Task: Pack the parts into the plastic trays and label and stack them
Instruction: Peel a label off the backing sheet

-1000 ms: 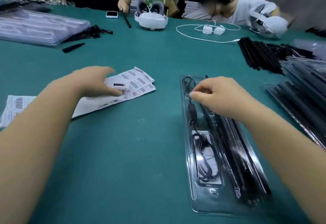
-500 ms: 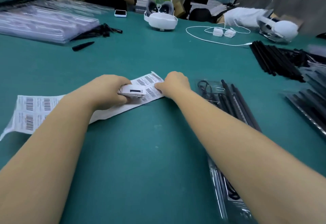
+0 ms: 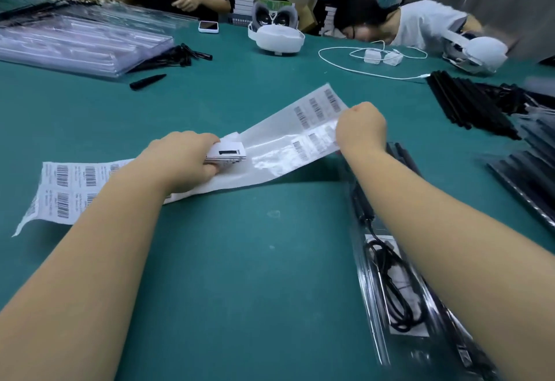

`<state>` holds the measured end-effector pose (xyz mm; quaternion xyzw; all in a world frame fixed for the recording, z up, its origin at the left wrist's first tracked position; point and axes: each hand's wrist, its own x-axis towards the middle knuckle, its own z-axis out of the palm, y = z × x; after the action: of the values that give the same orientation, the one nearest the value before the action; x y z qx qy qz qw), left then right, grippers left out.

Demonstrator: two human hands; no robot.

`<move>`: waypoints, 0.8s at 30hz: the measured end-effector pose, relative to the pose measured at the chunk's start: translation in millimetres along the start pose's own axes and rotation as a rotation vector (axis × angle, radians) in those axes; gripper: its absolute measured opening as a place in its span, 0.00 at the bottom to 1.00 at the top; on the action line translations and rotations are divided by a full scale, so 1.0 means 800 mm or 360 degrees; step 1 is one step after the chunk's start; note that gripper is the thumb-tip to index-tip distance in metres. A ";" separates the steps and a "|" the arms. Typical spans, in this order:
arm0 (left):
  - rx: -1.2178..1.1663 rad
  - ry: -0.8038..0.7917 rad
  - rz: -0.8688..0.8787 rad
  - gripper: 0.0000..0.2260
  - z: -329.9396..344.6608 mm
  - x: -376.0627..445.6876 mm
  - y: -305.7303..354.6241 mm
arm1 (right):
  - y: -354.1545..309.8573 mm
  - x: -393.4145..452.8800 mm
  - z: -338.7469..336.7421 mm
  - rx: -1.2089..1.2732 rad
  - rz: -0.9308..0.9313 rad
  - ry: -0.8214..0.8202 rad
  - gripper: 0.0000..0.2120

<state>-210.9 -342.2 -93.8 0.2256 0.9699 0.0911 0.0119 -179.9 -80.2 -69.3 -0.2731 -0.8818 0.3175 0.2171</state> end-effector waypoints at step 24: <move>0.0084 0.0036 -0.0198 0.37 -0.023 -0.008 0.015 | 0.162 -0.070 -0.130 0.1240 0.0405 -0.0170 0.05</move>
<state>-200.9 -337.6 -73.9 0.1640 0.9842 0.0672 0.0005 -35.5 15.2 -95.5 -0.2604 -0.6650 0.6655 0.2171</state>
